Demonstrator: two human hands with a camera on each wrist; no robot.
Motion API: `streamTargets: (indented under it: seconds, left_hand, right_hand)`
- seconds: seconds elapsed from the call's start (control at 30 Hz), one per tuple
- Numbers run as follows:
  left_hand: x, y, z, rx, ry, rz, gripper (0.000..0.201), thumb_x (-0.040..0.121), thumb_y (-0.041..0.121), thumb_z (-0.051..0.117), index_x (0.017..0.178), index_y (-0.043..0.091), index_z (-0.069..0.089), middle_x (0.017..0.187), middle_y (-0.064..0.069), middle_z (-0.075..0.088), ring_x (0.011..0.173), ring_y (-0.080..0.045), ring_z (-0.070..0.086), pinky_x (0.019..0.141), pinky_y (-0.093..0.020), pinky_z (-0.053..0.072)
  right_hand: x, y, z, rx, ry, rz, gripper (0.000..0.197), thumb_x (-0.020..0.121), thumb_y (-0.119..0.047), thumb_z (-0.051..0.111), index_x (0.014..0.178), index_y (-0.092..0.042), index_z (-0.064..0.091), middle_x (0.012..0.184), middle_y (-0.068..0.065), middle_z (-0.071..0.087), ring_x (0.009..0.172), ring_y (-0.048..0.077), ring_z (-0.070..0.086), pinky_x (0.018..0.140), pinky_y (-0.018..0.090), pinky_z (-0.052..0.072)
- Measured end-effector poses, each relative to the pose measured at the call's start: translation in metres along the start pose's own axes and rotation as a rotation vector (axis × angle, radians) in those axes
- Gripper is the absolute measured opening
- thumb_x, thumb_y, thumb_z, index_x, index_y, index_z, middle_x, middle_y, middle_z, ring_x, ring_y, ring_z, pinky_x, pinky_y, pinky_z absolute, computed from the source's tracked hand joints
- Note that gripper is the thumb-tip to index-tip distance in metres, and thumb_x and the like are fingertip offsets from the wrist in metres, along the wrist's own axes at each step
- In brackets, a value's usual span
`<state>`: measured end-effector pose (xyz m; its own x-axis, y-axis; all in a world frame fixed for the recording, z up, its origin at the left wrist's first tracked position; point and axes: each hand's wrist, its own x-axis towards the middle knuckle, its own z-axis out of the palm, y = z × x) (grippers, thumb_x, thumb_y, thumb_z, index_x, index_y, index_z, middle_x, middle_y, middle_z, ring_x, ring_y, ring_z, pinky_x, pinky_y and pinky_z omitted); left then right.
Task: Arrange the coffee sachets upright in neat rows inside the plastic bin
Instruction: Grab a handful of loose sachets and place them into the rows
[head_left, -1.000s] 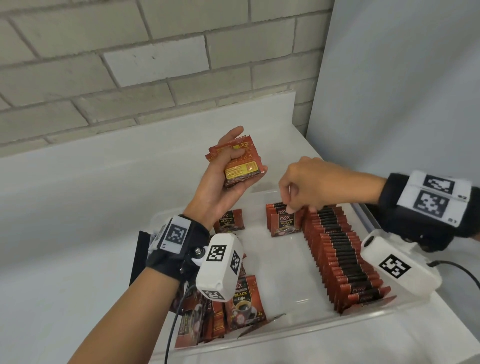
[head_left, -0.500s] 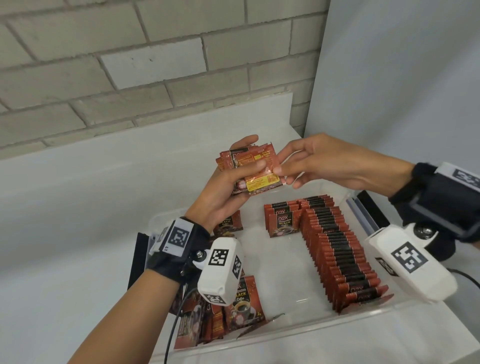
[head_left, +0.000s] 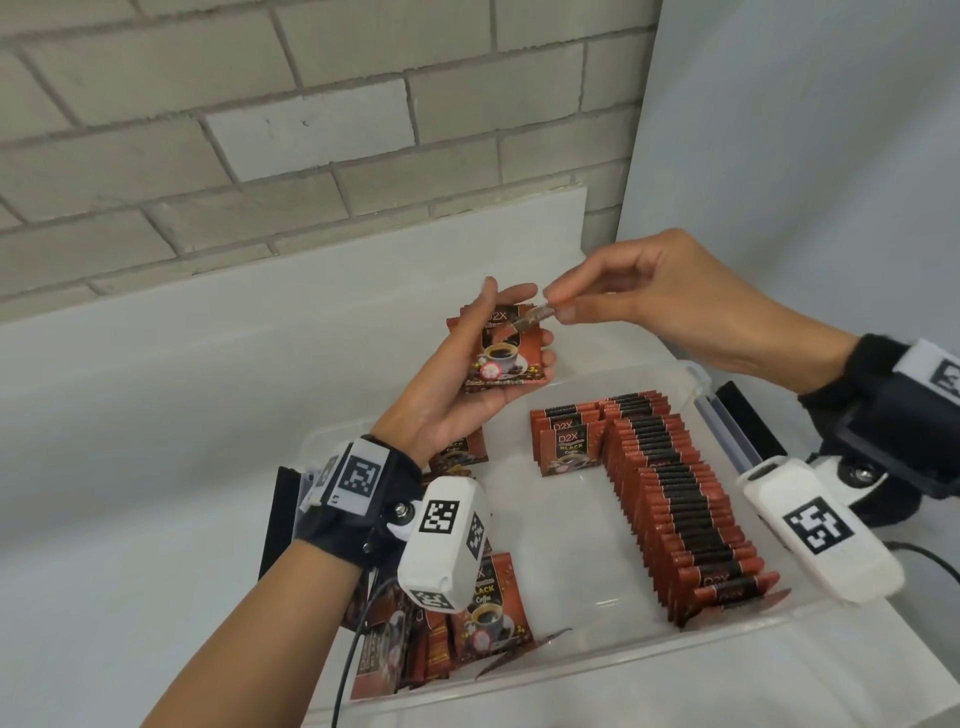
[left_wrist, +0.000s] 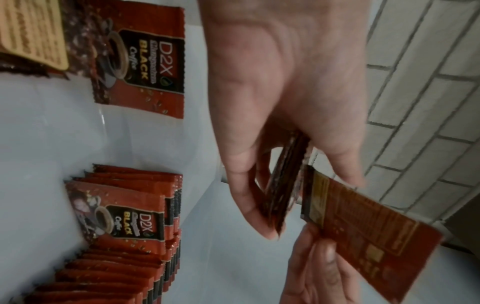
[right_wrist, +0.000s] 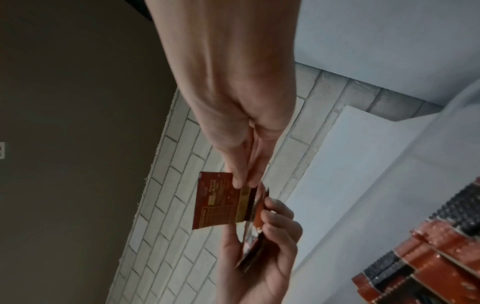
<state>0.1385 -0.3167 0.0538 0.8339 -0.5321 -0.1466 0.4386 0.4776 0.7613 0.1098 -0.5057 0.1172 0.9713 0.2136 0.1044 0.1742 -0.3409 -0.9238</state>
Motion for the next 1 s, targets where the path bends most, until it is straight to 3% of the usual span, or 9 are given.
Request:
streamTargets:
  seconds: [0.07,0.13,0.23,0.33,0.5,0.6,0.77,0.9,1.0]
  left_hand:
    - [-0.001,0.0,-0.001,-0.005,-0.015,0.018,0.024,0.089,0.025,0.055,0.11,0.016,0.062,0.092,-0.011,0.066,0.074,-0.021,0.064,0.071,-0.031,0.056]
    - [-0.001,-0.001,-0.002,-0.01,-0.029,0.043,0.026,0.084,0.012,0.057,0.109,0.016,0.063,0.097,-0.007,0.068,0.081,-0.019,0.067,0.07,-0.03,0.056]
    - [-0.002,0.0,-0.002,0.017,-0.044,0.079,0.031,0.08,0.006,0.058,0.108,0.019,0.063,0.098,-0.004,0.069,0.088,-0.018,0.068,0.069,-0.029,0.056]
    - [-0.001,0.001,0.0,0.002,-0.038,0.124,0.034,0.079,0.003,0.059,0.109,0.02,0.063,0.1,-0.005,0.07,0.093,-0.02,0.068,0.08,-0.032,0.058]
    - [0.0,0.002,-0.002,-0.046,0.007,0.227,0.036,0.081,0.002,0.06,0.111,0.021,0.063,0.102,-0.005,0.068,0.098,-0.02,0.068,0.087,-0.037,0.056]
    - [0.002,0.003,-0.004,-0.081,0.037,0.275,0.036,0.079,0.003,0.061,0.11,0.023,0.062,0.107,-0.006,0.066,0.099,-0.02,0.067,0.088,-0.036,0.055]
    - [0.002,0.003,-0.003,-0.054,0.02,0.306,0.035,0.081,0.005,0.059,0.111,0.023,0.059,0.096,-0.002,0.069,0.093,-0.016,0.067,0.085,-0.031,0.054]
    - [0.002,0.004,-0.006,-0.059,0.062,0.295,0.027,0.085,0.014,0.058,0.111,0.022,0.059,0.105,-0.003,0.068,0.1,-0.019,0.064,0.086,-0.032,0.052]
    - [0.004,0.006,-0.008,-0.118,0.135,0.266,0.019,0.088,0.022,0.058,0.108,0.021,0.06,0.096,-0.001,0.063,0.092,-0.016,0.061,0.082,-0.031,0.052]
  right_hand:
    - [-0.001,0.003,0.002,-0.054,-0.019,-0.013,0.015,0.079,-0.011,0.074,0.093,-0.015,0.076,0.095,-0.007,0.076,0.095,0.004,0.069,0.092,0.014,0.049]
    - [-0.001,0.005,0.003,-0.11,-0.036,-0.025,0.014,0.08,-0.011,0.073,0.09,-0.02,0.076,0.096,-0.012,0.075,0.096,0.001,0.067,0.091,0.012,0.048]
    - [-0.001,0.006,0.003,-0.109,-0.044,-0.018,0.017,0.083,-0.008,0.07,0.091,-0.023,0.075,0.1,-0.014,0.074,0.099,-0.002,0.066,0.087,0.01,0.049]
    - [-0.001,0.005,0.005,0.0,-0.056,0.034,0.023,0.086,-0.002,0.066,0.101,-0.019,0.071,0.106,-0.009,0.072,0.1,0.001,0.066,0.083,0.013,0.052]
    - [0.001,0.004,0.006,0.198,-0.118,0.201,0.052,0.082,0.013,0.06,0.12,-0.022,0.054,0.118,0.001,0.058,0.101,0.011,0.064,0.088,0.027,0.052]
    - [-0.002,0.004,0.008,0.372,-0.186,0.323,0.049,0.084,0.011,0.058,0.126,-0.012,0.051,0.12,0.011,0.061,0.107,0.02,0.065,0.094,0.026,0.053]
    - [-0.004,0.014,0.022,0.337,-0.213,0.364,0.04,0.077,-0.015,0.072,0.115,-0.006,0.065,0.111,0.009,0.072,0.104,0.016,0.068,0.09,0.024,0.054]
    - [0.003,0.012,0.015,0.367,-0.14,0.389,0.037,0.078,-0.01,0.07,0.113,-0.002,0.063,0.098,0.013,0.075,0.094,0.02,0.072,0.081,0.024,0.058]
    - [0.005,0.006,0.003,0.126,-0.2,0.348,0.025,0.079,-0.009,0.072,0.101,-0.002,0.064,0.088,0.013,0.075,0.081,0.019,0.073,0.074,0.023,0.059]
